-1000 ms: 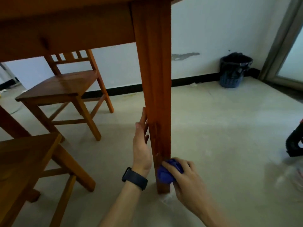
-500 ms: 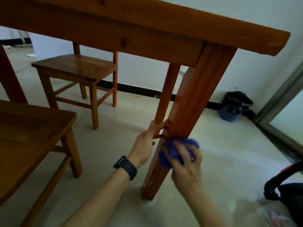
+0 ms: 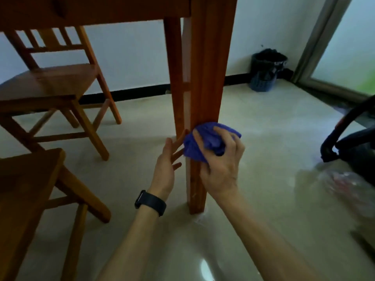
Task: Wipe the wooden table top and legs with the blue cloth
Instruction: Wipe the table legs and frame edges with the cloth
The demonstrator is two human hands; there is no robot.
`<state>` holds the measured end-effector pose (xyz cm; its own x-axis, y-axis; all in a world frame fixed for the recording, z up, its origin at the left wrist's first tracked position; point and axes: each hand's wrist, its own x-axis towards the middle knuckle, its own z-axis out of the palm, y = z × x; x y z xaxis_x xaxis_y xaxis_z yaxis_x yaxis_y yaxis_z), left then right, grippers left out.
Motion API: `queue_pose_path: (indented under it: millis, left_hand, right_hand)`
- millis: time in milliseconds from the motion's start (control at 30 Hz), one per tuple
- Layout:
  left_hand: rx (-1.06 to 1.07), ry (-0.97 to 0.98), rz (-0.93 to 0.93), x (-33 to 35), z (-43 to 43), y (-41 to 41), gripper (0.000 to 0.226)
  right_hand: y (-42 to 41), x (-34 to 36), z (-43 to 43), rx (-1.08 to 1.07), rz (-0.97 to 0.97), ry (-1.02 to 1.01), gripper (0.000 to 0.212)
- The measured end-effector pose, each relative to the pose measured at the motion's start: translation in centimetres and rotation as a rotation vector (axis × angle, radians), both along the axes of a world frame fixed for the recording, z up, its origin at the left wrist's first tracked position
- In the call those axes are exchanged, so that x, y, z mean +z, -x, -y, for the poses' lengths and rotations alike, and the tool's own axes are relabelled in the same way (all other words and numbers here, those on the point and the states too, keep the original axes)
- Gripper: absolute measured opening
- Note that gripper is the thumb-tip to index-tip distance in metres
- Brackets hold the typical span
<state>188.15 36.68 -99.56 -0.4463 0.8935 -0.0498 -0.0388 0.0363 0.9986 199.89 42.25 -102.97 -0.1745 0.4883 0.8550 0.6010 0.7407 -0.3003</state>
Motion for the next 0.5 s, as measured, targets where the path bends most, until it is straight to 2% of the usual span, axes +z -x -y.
queue_pose_path:
  millis: [67, 100, 167, 200, 233, 267, 300, 367, 500]
  left_hand:
    - [-0.016, -0.001, 0.008, -0.3, -0.1, -0.3, 0.046]
    - [-0.021, 0.000, 0.001, -0.5, -0.1, -0.4, 0.047]
    - [-0.040, 0.013, -0.020, -1.0, 0.3, -0.8, 0.043]
    - [-0.054, 0.019, -0.034, -1.2, 0.5, -0.9, 0.043]
    - [-0.063, 0.023, -0.048, -1.5, 0.6, -0.9, 0.047]
    - [-0.071, 0.025, -0.061, -1.7, 0.6, -0.8, 0.053]
    - [-0.078, 0.033, -0.071, -1.9, 0.7, -0.7, 0.059]
    - [-0.079, 0.046, -0.078, -2.1, 0.9, -0.8, 0.056]
    - [-0.068, 0.033, -0.060, -2.1, 1.1, -1.1, 0.038]
  right_hand:
    - [-0.2, -5.7, 0.6, 0.009, 0.114, 0.071, 0.059]
    - [-0.8, -8.7, 1.0, 0.024, 0.234, 0.141, 0.054]
    - [-2.6, -13.9, 2.6, 0.061, 0.474, 0.466, 0.045]
    - [-3.5, -16.0, 3.5, 0.059, 0.485, 0.679, 0.046]
    - [-4.1, -17.3, 4.4, 0.034, 0.403, 0.851, 0.050]
    - [-4.4, -17.9, 4.9, -0.004, 0.275, 0.934, 0.055]
    - [-4.5, -18.1, 5.2, -0.046, 0.153, 0.953, 0.061]
    - [-3.8, -17.2, 5.8, -0.110, -0.008, 0.836, 0.072]
    - [0.4, -13.1, 5.7, -0.134, -0.143, 0.575, 0.074]
